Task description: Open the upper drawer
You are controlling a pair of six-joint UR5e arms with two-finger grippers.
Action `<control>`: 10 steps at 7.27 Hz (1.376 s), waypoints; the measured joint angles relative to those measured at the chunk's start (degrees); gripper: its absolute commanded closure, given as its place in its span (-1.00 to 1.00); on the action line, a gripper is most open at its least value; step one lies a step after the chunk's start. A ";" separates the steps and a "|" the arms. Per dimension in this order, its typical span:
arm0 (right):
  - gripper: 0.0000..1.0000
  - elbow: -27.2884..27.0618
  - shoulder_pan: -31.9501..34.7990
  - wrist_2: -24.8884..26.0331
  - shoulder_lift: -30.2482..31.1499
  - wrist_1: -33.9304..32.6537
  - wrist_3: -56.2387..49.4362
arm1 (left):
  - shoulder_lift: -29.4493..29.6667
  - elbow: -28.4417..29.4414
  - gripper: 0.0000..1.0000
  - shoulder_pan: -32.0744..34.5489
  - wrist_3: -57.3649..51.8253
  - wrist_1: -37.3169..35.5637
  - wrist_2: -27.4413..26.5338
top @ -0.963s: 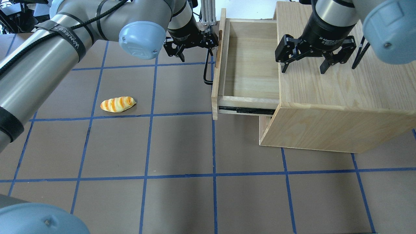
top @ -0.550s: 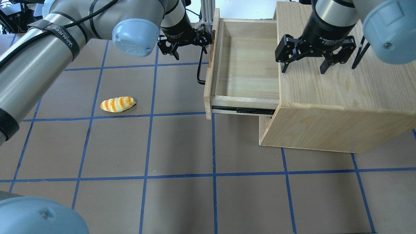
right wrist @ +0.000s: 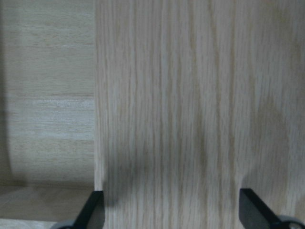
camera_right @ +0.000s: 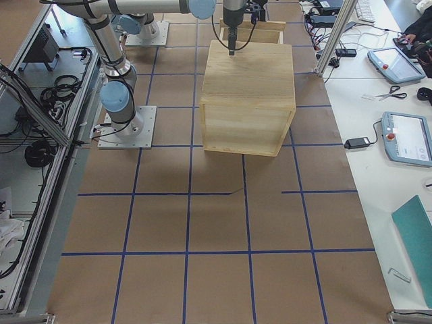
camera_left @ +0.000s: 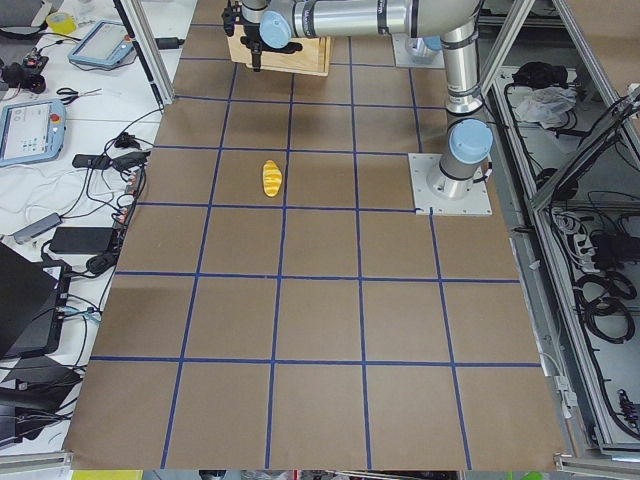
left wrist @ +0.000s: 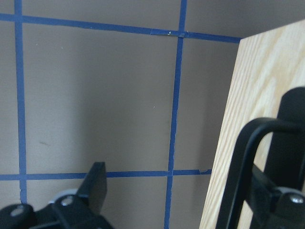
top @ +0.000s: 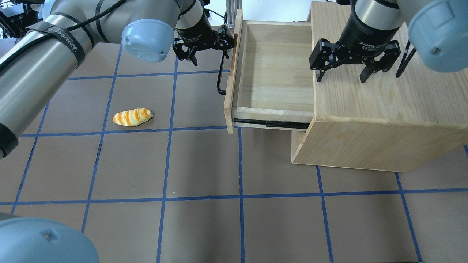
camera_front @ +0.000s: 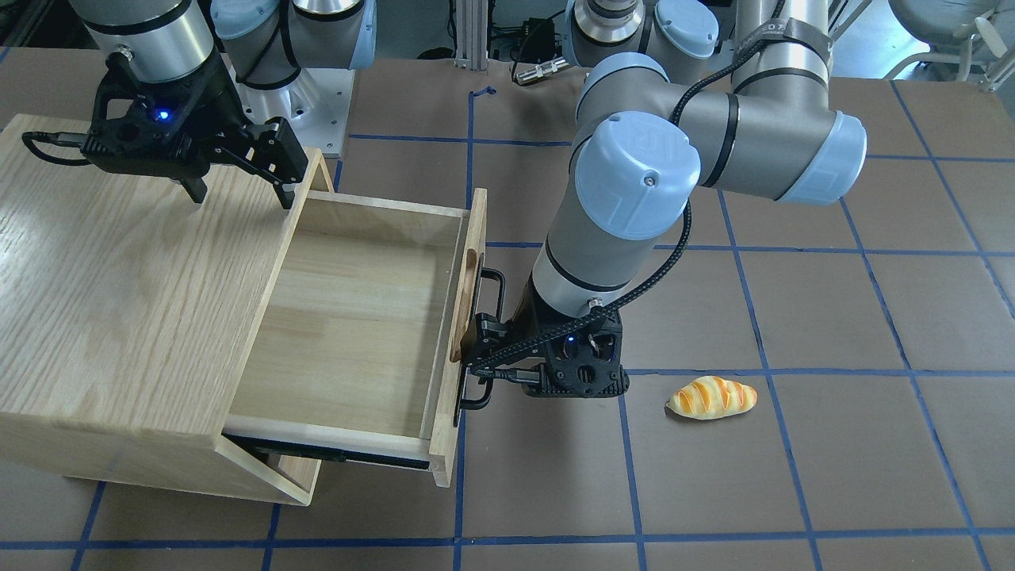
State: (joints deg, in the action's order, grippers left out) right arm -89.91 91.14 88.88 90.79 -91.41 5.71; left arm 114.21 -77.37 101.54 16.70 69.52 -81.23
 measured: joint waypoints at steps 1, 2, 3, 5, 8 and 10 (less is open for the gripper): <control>-1.00 0.00 0.00 0.03 0.00 0.00 0.00 | -0.10 0.01 -1.00 -0.02 0.00 0.00 -0.05; -1.00 0.00 0.00 0.03 0.00 0.00 0.00 | -0.21 0.00 -1.00 -0.03 0.00 0.00 -0.40; -1.00 0.00 0.00 0.02 0.00 0.00 0.00 | -0.29 0.00 -1.00 -0.13 -0.02 0.03 -0.96; -1.00 0.00 0.00 0.05 0.00 0.00 0.00 | -0.59 -0.04 -1.00 -0.56 -0.02 0.16 -1.32; -1.00 0.00 0.00 0.00 0.00 0.00 0.00 | -1.99 -0.02 -1.00 -0.68 0.63 1.07 -1.28; -1.00 0.00 0.00 0.05 0.00 0.00 0.00 | -3.65 0.81 -1.00 -1.01 0.54 4.03 -1.28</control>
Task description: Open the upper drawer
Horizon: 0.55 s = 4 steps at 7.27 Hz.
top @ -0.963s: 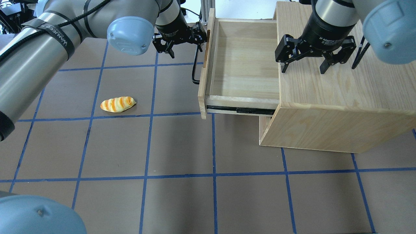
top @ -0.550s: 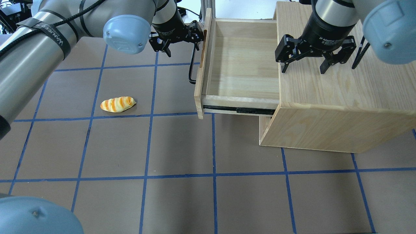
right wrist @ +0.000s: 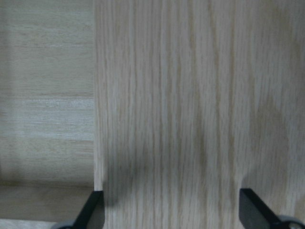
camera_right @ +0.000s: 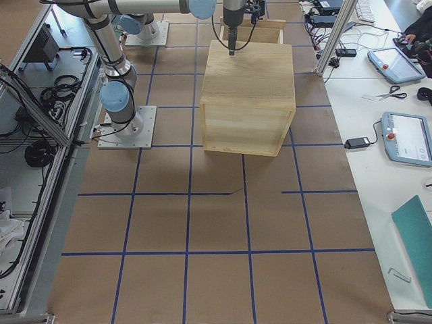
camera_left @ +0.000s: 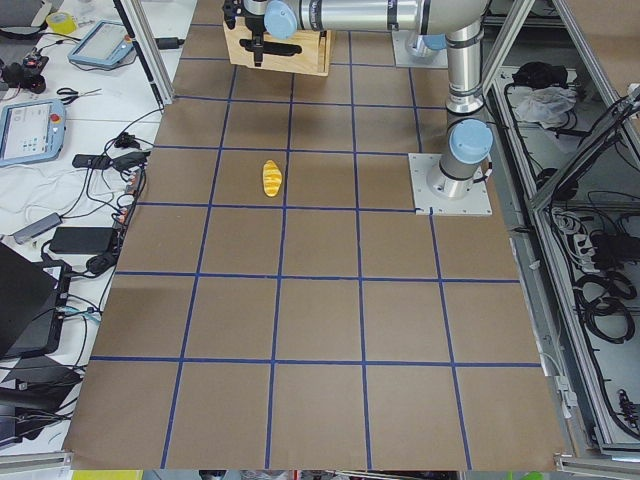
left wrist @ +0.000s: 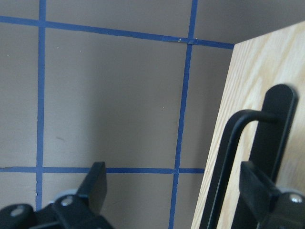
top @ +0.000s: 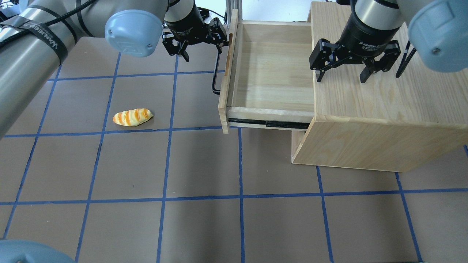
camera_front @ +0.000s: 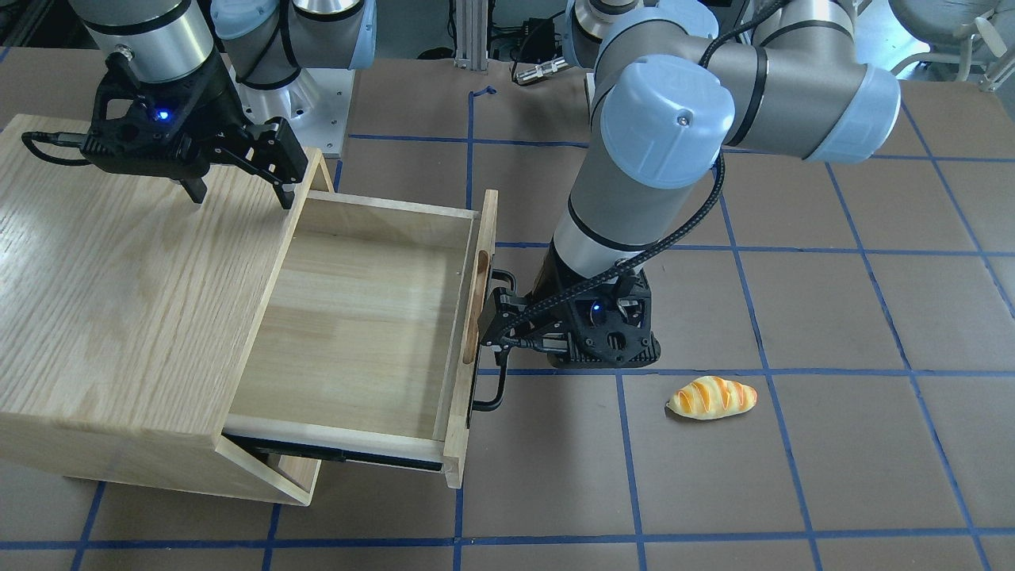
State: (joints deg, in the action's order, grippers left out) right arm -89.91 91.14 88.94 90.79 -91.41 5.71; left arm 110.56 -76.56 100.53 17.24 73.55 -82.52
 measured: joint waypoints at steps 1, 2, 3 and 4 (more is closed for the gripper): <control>-1.00 0.00 0.00 0.01 0.00 0.00 0.00 | -0.88 1.59 -1.00 -0.93 -1.80 3.55 -0.11; -1.00 0.00 0.00 0.01 0.00 0.00 0.00 | -1.80 3.22 -1.00 -2.94 -5.57 7.38 -0.18; -1.00 0.00 0.00 0.01 0.00 0.00 0.00 | -2.87 4.01 -1.00 -5.46 -10.62 9.97 -1.22; -1.00 0.00 -0.01 0.01 0.00 0.00 0.00 | -4.00 4.04 -1.00 -7.64 -15.30 11.22 -3.17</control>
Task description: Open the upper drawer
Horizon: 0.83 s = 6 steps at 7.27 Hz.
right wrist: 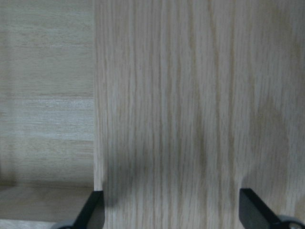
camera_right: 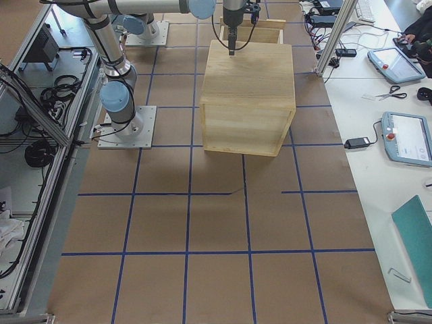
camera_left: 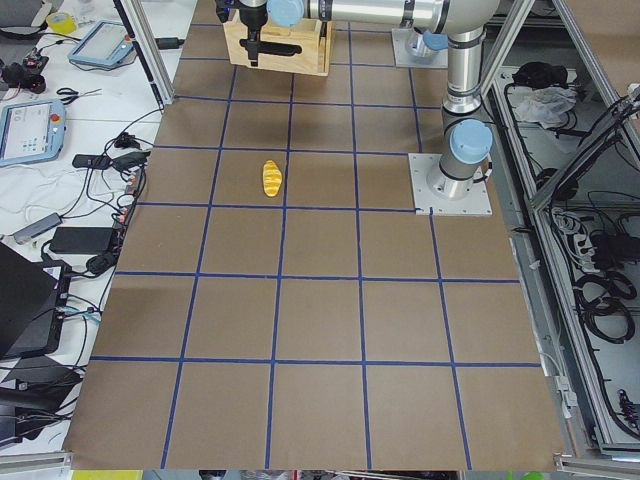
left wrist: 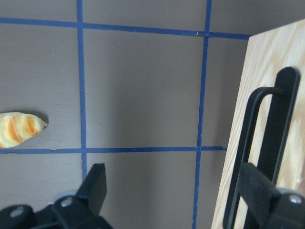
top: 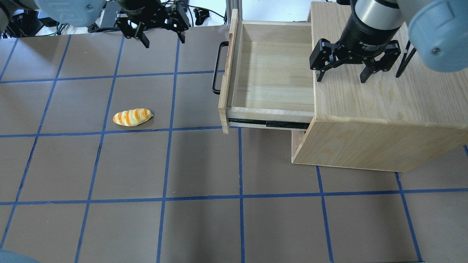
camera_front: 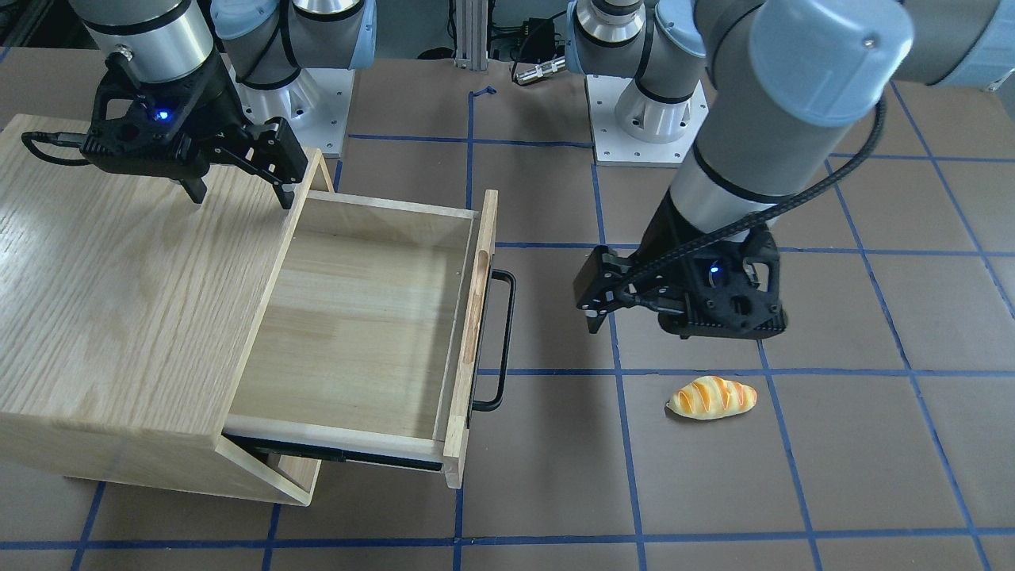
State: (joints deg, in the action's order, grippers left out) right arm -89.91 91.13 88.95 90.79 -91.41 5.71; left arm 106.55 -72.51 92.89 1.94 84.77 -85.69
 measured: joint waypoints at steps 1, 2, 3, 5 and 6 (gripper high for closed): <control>-1.00 0.00 -0.01 0.00 0.00 0.00 0.00 | -1.16 -0.31 -1.00 -1.43 -2.62 0.74 -1.37; -1.00 0.00 -0.02 -0.02 0.00 0.00 0.00 | -2.59 -1.52 -1.00 -2.44 -3.82 1.32 -2.13; -1.00 0.00 -0.03 -0.05 0.00 0.00 0.00 | -4.36 -3.95 -1.00 -3.26 -4.27 1.58 -2.48; -1.00 0.00 0.00 -0.03 0.00 0.00 0.00 | -8.70 -9.46 -1.00 -3.81 -4.47 2.51 -3.25; -1.00 0.00 0.01 -0.03 0.00 0.00 0.00 | -10.52 -11.49 -1.00 -3.81 -4.48 2.81 -3.91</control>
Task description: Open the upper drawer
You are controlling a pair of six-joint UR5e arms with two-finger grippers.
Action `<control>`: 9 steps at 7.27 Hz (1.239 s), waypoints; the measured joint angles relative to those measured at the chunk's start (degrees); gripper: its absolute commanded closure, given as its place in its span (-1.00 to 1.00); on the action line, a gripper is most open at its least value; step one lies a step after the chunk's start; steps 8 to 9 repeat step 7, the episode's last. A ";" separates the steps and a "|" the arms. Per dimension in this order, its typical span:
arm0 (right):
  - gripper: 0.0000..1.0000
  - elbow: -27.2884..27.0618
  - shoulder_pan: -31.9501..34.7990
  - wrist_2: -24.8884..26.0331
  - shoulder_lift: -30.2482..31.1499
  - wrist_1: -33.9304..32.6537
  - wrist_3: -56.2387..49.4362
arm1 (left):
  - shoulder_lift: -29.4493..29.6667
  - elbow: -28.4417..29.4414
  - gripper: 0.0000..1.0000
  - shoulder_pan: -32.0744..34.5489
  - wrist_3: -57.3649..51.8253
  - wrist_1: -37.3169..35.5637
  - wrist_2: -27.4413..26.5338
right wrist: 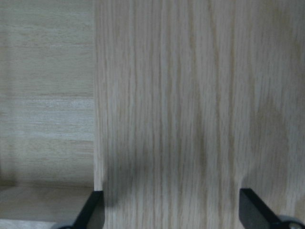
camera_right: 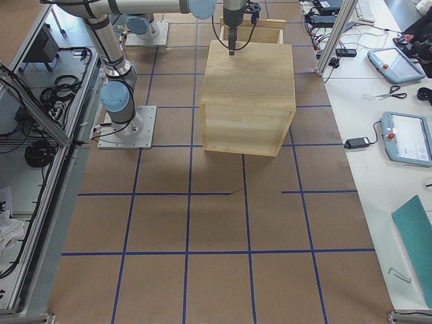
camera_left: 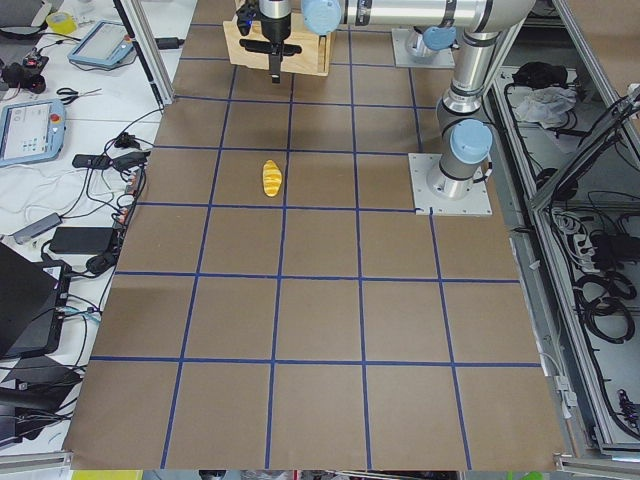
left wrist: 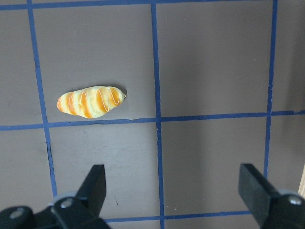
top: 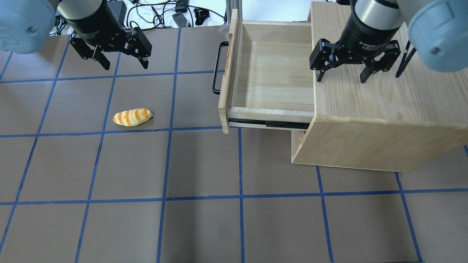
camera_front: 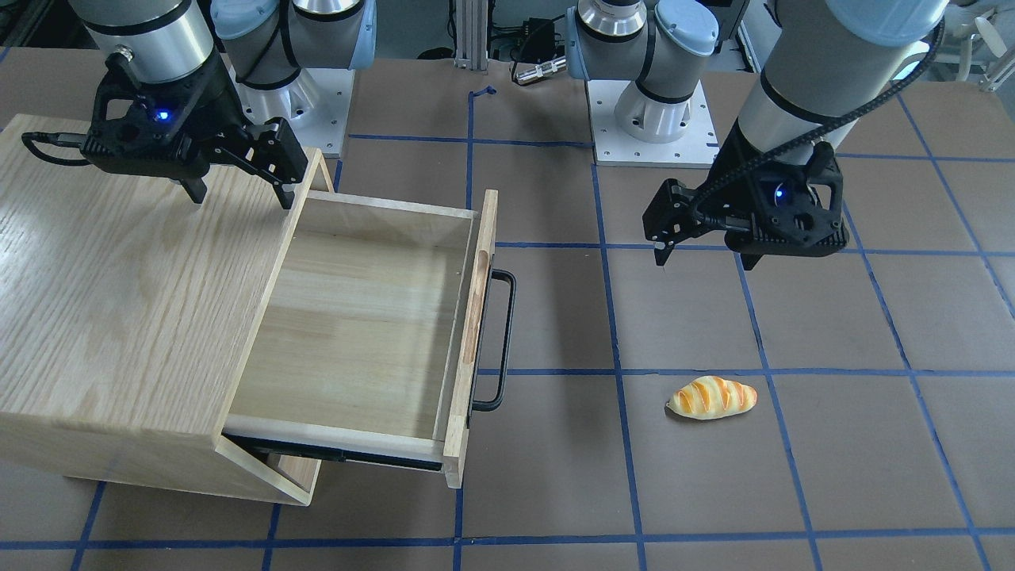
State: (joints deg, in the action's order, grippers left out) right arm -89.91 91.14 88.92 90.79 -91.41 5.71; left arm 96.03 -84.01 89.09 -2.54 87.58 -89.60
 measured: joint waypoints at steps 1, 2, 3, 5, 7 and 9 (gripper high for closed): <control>-1.00 0.00 0.00 -0.01 0.00 0.00 0.00 | -1.42 -1.61 -1.00 0.11 0.00 0.18 -0.31; -1.00 0.00 0.00 0.00 0.00 0.00 0.00 | -2.79 -2.86 -1.00 0.24 -0.01 0.39 -0.42; -1.00 0.00 0.00 0.02 0.00 0.00 0.00 | -3.99 -3.57 -1.00 0.27 0.00 0.70 -0.46; -1.00 0.00 0.00 0.01 0.00 0.00 0.00 | -4.93 -3.93 -1.00 0.28 -0.01 1.43 -0.48; -1.00 0.00 0.00 -0.05 0.00 0.00 0.00 | -5.04 -3.99 -1.00 0.00 -0.01 1.80 -0.48; -1.00 0.00 0.00 -0.05 0.00 0.00 0.00 | -5.04 -3.99 -1.00 0.00 -0.01 1.80 -0.48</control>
